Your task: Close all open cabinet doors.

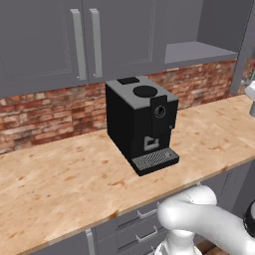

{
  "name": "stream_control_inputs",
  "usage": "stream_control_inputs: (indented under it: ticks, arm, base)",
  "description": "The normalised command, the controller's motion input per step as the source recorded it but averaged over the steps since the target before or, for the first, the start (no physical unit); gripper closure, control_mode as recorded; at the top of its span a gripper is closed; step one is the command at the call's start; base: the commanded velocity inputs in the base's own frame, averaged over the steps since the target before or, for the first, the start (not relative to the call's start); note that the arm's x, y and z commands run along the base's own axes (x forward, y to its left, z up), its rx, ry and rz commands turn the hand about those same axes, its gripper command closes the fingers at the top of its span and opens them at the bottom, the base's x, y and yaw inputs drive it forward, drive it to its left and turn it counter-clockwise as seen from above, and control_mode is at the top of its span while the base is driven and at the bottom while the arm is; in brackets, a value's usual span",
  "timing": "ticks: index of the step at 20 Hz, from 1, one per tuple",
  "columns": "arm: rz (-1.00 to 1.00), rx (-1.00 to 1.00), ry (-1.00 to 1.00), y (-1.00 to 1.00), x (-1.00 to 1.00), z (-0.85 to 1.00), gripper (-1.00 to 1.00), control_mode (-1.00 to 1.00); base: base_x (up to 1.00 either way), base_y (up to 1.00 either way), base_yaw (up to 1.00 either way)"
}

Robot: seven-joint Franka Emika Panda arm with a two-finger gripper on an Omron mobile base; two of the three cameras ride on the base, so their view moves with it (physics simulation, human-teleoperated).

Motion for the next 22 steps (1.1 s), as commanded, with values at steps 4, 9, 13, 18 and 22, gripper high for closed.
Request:
stream_control_inputs:
  ticks: [4,9,13,18,22]
  arm:
    - [0.00,0.00,0.00,0.21,0.46,0.00,-1.00,-1.00]
    - [0.00,0.00,0.00,0.17,0.53,0.00,-1.00,-1.00]
    - [0.00,0.00,0.02,0.21,0.49,0.00,-1.00,-1.00]
    - [0.00,0.00,0.02,0.29,0.38,0.00,-1.00,-1.00]
    - [-0.03,0.00,0.04,0.38,0.19,0.00,-1.00,-1.00]
  base:
    - [0.00,0.00,0.00]
    - [0.00,0.00,0.00]
    - [0.00,0.00,0.00]
    - [0.00,0.00,0.00]
    - [0.00,0.00,0.00]
